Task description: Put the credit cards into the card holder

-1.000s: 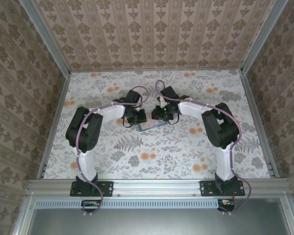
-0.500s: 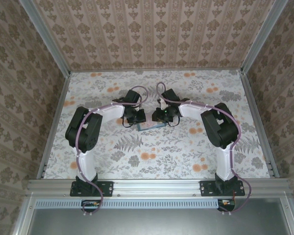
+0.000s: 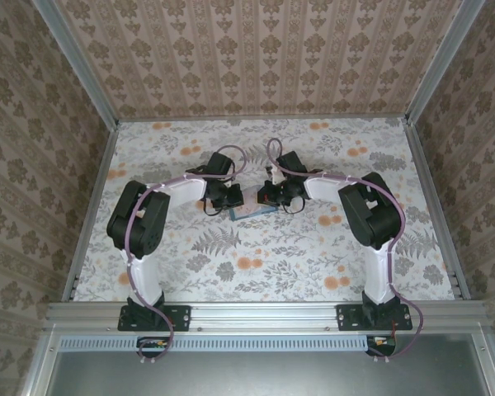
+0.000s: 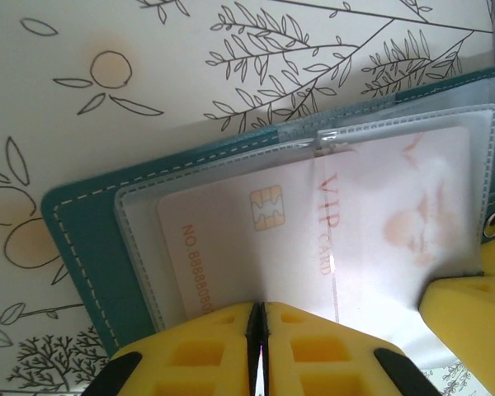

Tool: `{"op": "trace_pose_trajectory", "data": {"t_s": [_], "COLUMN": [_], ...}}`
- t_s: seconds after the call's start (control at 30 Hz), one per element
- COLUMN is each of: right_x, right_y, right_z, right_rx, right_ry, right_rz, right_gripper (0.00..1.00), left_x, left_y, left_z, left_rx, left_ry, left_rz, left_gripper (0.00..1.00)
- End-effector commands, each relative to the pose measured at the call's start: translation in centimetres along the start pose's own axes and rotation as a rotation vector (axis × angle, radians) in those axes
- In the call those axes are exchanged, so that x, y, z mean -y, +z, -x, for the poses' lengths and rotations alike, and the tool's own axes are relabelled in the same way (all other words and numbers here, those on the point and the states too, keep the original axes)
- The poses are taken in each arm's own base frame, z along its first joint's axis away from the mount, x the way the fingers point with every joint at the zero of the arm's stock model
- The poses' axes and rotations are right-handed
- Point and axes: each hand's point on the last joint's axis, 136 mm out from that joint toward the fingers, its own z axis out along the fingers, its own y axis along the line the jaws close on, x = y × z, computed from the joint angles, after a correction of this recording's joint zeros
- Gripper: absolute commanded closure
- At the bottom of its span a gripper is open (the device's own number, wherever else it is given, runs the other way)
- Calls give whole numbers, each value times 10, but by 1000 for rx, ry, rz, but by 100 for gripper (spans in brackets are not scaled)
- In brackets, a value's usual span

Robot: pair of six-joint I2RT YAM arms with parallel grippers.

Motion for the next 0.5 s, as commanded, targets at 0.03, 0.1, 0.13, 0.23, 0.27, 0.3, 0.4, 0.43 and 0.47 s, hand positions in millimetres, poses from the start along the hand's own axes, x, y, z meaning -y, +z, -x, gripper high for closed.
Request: {"op": "trace_pose_trajectory", "data": {"t_s": [0.03,0.1,0.13,0.23,0.27,0.3,0.4,0.43,0.47], "right_x": [17,21,22,26,25,24,23,25,27], "right_y": [-11,-13,-14,-15,-14,-13,-15,-15,-16], "right_z": [-1,-1,-1,0,-1,-1,1,1,2], "right_rx": [5,5,4,-2,-6,-11,-4,-3,1], "right_ry": [42,51,51,52,53,52,51,49,46], "right_rz": [-7,-5,-4,-5,-1,8,4,-10,-23], "right_gripper": [100,100,100,100,100,100,100,100,100], "left_x": [-42,-44,-45,-46,-46,-46,-46,-46,-46], "left_y": [13,13,13,14,14,14,14,13,13], "left_z": [-38,-38,-39,-39,-39,-39,-39,-39,-40], "left_rx": [-117,-118,-119,-120,-119,-120,-120,-119,-120], "left_ry": [-49,-50,-51,-53,-53,-52,-54,-54,-53], "left_rz": [124,129,131,131,130,129,130,129,131], "left_gripper": [87,87,87,87,87,87,87,87,87]}}
